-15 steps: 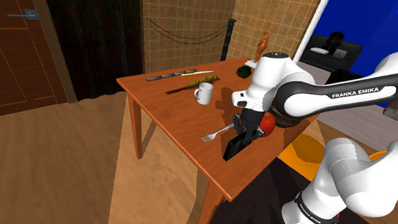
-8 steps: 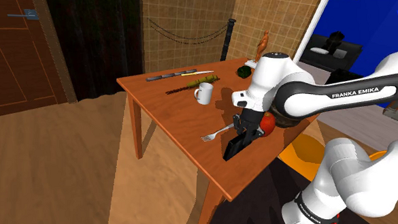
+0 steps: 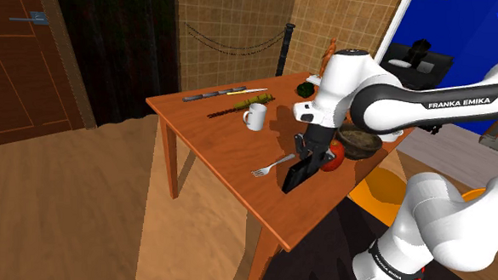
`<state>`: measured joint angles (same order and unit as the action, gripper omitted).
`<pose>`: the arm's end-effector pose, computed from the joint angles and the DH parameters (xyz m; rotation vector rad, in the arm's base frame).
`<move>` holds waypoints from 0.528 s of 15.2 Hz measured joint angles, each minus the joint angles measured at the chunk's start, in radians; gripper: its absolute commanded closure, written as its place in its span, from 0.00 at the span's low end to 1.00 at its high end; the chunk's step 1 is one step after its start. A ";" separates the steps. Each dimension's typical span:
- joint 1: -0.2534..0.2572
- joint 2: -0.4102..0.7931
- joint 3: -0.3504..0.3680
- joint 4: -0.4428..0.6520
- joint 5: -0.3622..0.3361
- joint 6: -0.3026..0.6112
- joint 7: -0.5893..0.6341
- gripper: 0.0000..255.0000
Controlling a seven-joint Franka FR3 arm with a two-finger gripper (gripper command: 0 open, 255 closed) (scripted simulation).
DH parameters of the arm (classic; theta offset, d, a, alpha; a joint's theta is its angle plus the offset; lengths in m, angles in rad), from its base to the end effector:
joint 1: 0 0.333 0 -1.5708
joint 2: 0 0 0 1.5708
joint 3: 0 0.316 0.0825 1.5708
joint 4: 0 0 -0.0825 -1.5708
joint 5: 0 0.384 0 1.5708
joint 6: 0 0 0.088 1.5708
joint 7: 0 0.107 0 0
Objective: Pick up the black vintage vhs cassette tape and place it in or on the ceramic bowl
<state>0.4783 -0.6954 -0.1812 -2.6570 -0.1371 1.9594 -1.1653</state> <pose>0.3246 0.0906 0.4473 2.2317 2.2010 -0.0172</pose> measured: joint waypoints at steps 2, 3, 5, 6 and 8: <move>0.001 -0.005 0.002 0.023 0.002 -0.028 -0.001 1.00; 0.000 -0.012 0.003 0.033 0.003 -0.045 -0.003 1.00; 0.003 -0.013 0.008 0.059 0.007 -0.072 -0.001 1.00; 0.002 -0.015 0.008 0.068 0.007 -0.084 -0.003 1.00; 0.004 -0.018 0.012 0.094 0.011 -0.113 -0.002 1.00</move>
<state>0.4826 -0.7137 -0.1694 -2.5627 -0.1264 1.8469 -1.1674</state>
